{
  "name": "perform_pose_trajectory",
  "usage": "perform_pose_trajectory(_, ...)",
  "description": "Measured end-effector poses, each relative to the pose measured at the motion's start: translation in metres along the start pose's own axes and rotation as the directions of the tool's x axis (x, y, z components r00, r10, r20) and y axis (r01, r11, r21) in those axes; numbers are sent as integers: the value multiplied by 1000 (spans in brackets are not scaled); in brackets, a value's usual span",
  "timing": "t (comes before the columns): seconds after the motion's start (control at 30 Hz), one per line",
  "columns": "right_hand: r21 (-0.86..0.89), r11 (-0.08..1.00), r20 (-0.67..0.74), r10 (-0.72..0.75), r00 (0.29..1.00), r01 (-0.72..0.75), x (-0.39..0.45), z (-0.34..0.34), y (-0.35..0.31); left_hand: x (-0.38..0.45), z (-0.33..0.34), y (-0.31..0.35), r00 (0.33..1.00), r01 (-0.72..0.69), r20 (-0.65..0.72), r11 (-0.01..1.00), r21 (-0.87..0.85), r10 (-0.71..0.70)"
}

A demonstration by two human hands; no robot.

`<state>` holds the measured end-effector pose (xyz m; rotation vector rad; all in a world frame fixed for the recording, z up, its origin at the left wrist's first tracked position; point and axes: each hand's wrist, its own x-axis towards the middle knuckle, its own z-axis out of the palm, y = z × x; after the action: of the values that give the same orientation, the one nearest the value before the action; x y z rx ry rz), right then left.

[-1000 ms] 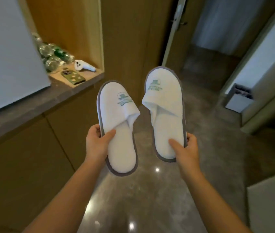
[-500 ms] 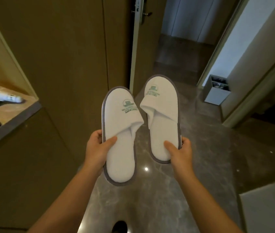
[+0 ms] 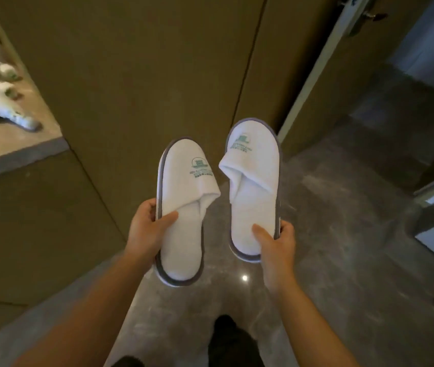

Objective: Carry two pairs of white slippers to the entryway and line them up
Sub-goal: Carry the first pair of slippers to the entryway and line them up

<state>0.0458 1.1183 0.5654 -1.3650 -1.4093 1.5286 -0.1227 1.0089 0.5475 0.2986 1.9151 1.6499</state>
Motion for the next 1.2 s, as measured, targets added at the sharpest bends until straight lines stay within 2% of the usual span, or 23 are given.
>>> perform_pose_trajectory(0.07,-88,996,125,17,992,-6,38,2,6,7,16,-15,991,55,-116,996,-72,-63)
perform_pose_trajectory(0.23,-251,968,325,67,943,18,104,19,39,20,36,-55,934,145,-303,976,-162,-189)
perform_pose_trajectory(0.43,-330,944,433,163,887,-13,152,60,139,54,40,-150,846,220,-448,954,-202,-290)
perform_pose_trajectory(0.7,-398,913,376,256,891,-95,201,108,370,106,34,-373,771,283,-557,950,-135,-309)
perform_pose_trajectory(0.83,-385,920,360,218,907,-69,244,129,488,152,41,-487,762,267,-577,955,-131,-292)
perform_pose_trajectory(0.93,-372,921,315,239,918,-112,275,147,566,193,43,-563,773,270,-566,956,-116,-287)
perform_pose_trajectory(1.07,-342,924,264,267,927,-169,310,162,642,236,40,-632,829,286,-475,954,-91,-294)
perform_pose_trajectory(1.2,-308,938,189,223,956,-157,346,177,672,267,37,-652,848,275,-429,951,-144,-311)
